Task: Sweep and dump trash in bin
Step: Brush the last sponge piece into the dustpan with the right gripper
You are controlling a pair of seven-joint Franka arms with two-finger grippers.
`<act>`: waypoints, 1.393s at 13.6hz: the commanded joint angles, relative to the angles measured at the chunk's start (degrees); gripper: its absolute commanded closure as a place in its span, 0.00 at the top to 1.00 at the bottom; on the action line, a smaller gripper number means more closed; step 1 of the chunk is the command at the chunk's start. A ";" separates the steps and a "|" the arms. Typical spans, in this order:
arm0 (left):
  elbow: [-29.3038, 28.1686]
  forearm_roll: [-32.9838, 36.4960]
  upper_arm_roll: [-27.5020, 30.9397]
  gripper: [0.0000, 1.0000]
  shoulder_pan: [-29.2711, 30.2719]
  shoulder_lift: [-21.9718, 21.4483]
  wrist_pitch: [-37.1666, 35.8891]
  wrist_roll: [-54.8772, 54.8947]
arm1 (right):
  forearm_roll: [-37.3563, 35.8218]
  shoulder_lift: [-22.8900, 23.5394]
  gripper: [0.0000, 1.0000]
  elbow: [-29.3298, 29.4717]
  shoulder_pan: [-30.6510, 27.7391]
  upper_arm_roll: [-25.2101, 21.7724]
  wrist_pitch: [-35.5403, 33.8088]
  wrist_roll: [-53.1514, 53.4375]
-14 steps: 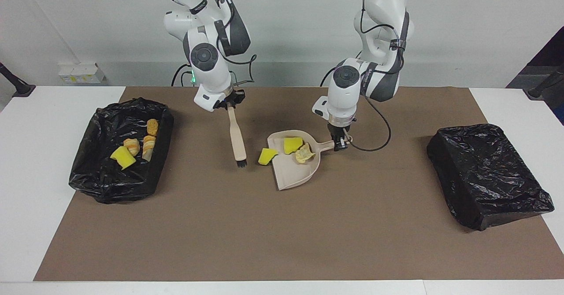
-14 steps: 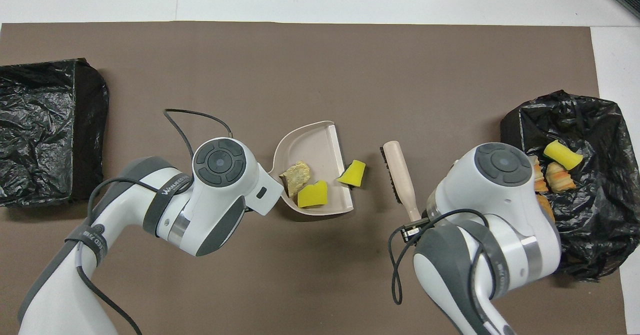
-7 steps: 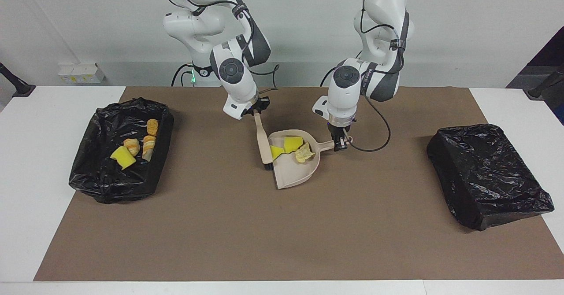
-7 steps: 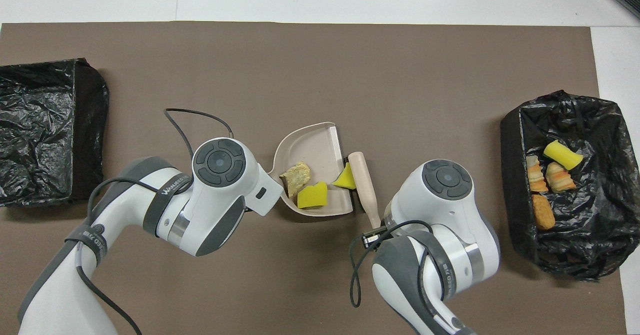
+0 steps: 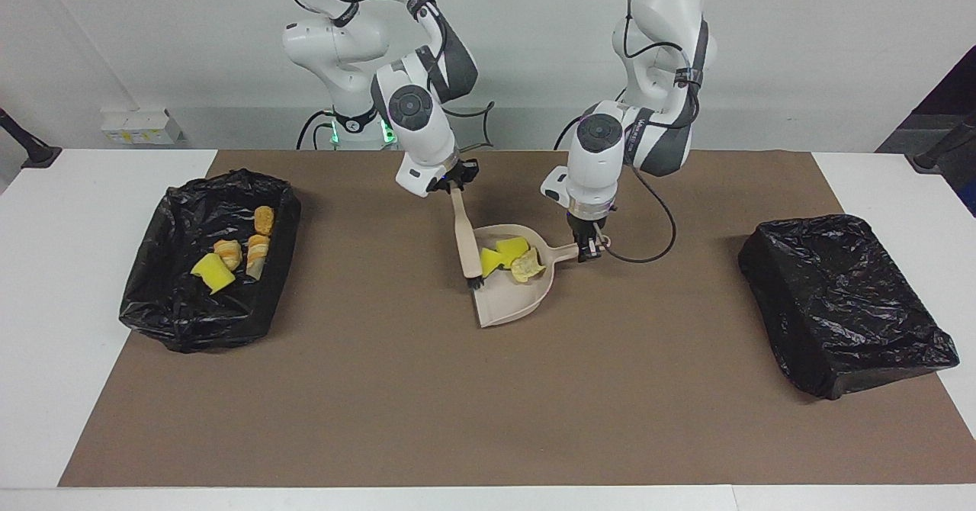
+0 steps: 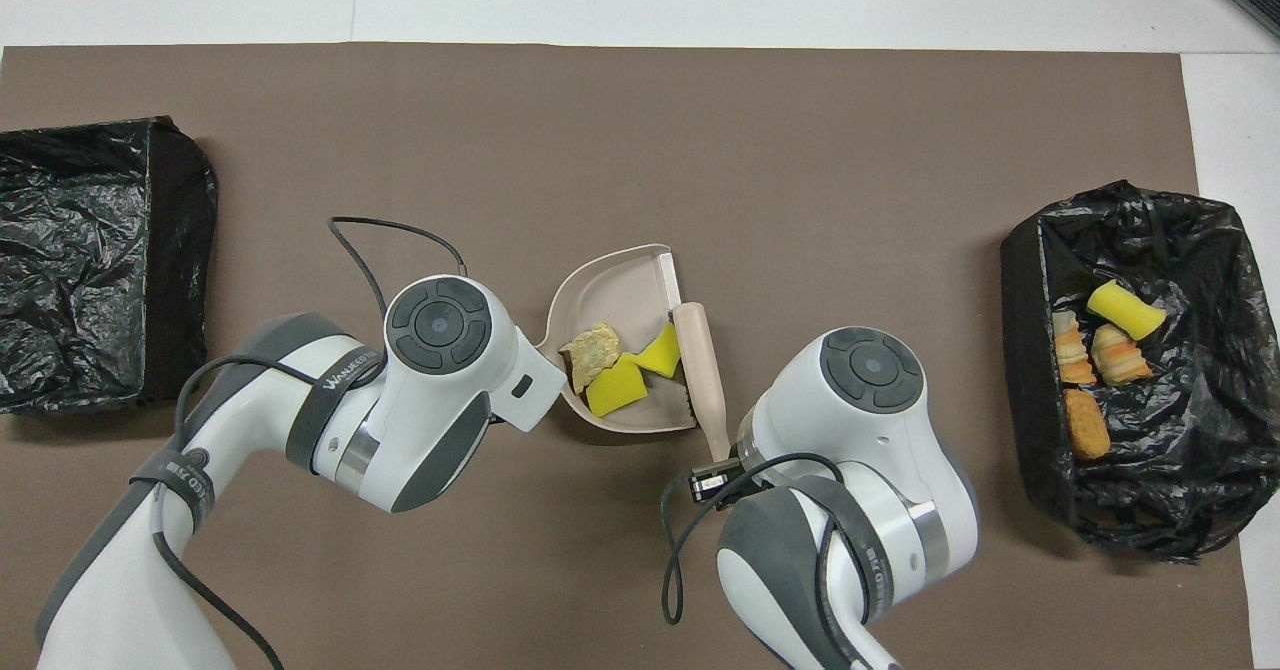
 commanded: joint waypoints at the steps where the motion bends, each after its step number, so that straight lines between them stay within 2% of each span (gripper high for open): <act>1: -1.91 -0.15 -0.21 0.00 0.26 -0.92 1.43 1.33 | -2.55 -1.05 0.00 0.69 -0.26 0.13 -2.16 1.06; 8: -1.91 -0.15 -0.30 0.00 0.34 -0.92 1.69 1.33 | -10.82 -0.35 0.00 6.75 -0.78 0.13 -10.85 -0.08; 12: -2.26 -2.59 -0.39 0.00 0.78 -0.74 4.67 5.09 | -11.44 -0.08 0.00 7.99 -0.87 0.13 -12.27 -0.17; 14: -2.26 -6.28 -0.38 0.00 2.44 -0.48 5.91 10.62 | -11.45 -1.74 0.00 8.08 -0.87 -0.05 -15.25 1.06; 16: -2.17 -10.58 -0.30 0.00 3.68 -0.30 5.91 16.16 | -11.53 -5.78 0.00 7.99 -1.14 -0.22 -20.08 4.12; 19: -2.08 -11.31 -0.30 0.00 4.30 -0.30 5.56 18.03 | -11.01 -9.83 0.00 7.73 -3.51 -0.14 -23.24 4.58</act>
